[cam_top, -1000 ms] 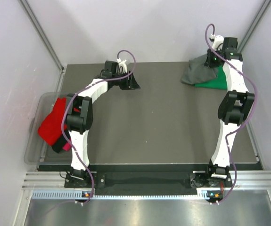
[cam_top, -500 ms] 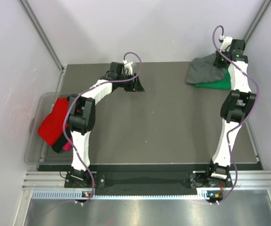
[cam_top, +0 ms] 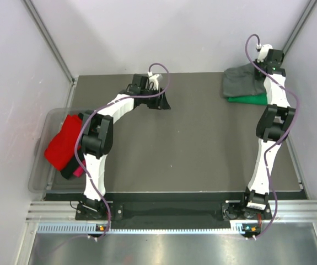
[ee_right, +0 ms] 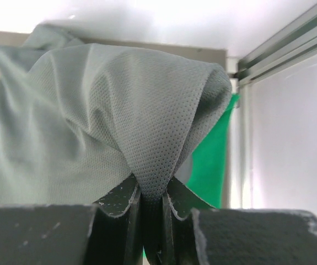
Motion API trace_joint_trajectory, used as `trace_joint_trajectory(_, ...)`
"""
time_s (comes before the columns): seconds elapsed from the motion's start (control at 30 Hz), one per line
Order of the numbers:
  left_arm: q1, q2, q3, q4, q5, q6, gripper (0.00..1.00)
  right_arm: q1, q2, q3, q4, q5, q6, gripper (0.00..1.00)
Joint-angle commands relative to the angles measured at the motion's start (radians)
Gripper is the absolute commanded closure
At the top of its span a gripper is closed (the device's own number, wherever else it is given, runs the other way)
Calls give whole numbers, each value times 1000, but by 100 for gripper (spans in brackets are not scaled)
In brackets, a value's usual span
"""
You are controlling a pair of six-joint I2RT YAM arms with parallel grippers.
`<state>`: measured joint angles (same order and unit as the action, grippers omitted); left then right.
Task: Fold and stack the t-shirts
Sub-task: Neatly place the folded tshirt to the corner
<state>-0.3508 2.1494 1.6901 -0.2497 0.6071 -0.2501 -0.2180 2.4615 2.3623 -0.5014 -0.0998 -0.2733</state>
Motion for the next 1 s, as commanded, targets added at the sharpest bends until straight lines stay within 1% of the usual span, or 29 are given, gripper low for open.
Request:
trace_joint_trajectory(0.0,-10,-68,-9,-6,-13,32,45,-7,7,69,101,71,-29,100)
trace_joint_trajectory(0.23,-19,-77,-15,-11,-32,46,45,-4,22,68,123,86,-29,100)
trace_joint_trajectory(0.3,-20,-79,-15,-13,-33,48,45,-3,22,61,121,94,-23,97)
trace_joint_trajectory(0.33,-20,-79,-14,-13,-35,48,45,-3,11,54,123,119,-14,91)
trace_joint_trajectory(0.37,-20,-82,-13,-13,-35,49,45,-4,1,22,126,138,-12,72)
trace_joint_trajectory(0.4,-20,-83,-13,-13,-36,49,45,-4,-18,-10,154,176,-7,65)
trace_joint_trajectory(0.43,-20,-91,-13,-14,-40,49,45,-6,-82,-55,184,195,-9,54)
trace_joint_trajectory(0.47,-20,-95,-15,-16,-43,51,45,-6,-119,-158,248,222,-15,49)
trace_joint_trajectory(0.5,-20,-103,-15,-16,-46,54,45,-7,-162,-210,282,242,-21,45)
trace_joint_trajectory(0.53,-22,-111,-15,-22,-53,58,44,-7,-255,-260,315,264,-38,40)
trace_joint_trajectory(0.57,-24,-129,-17,-31,-96,83,44,-4,-303,-343,345,287,-47,37)
trace_joint_trajectory(0.6,-27,-140,-15,-42,-139,103,43,-6,-350,-377,392,329,-52,35)
trace_joint_trajectory(0.63,-33,-154,-14,-78,-186,133,43,-3,-442,-408,405,337,-72,34)
trace_joint_trajectory(0.67,-51,-178,-9,-95,-240,200,43,-3,-490,-472,428,348,-82,33)
trace_joint_trajectory(0.7,-62,-190,-7,-114,-365,231,42,0,-540,-509,437,342,-89,33)
trace_joint_trajectory(0.73,-71,-204,-9,-128,-409,267,42,0,-637,-544,436,316,-92,32)
trace_joint_trajectory(0.77,-88,-230,-10,-157,-455,291,42,2,-686,-614,429,292,-86,31)
trace_joint_trajectory(0.8,-94,-243,-13,-170,-510,329,41,0,-732,-648,410,243,-77,31)
trace_joint_trajectory(0.83,-99,-259,-21,-178,-526,339,41,0,-819,-682,397,197,-73,30)
trace_joint_trajectory(0.87,-99,-305,-38,-181,-526,342,40,0,-863,-759,387,148,-79,30)
trace_joint_trajectory(0.9,-97,-334,-93,-160,-527,350,38,0,-904,-800,376,55,-86,30)
trace_joint_trajectory(0.93,-97,-367,-125,-142,-521,354,37,0,-980,-837,368,4,-102,30)
trace_joint_trajectory(0.97,-97,-426,-154,-134,-511,368,37,2,-1010,-897,345,-41,-109,30)
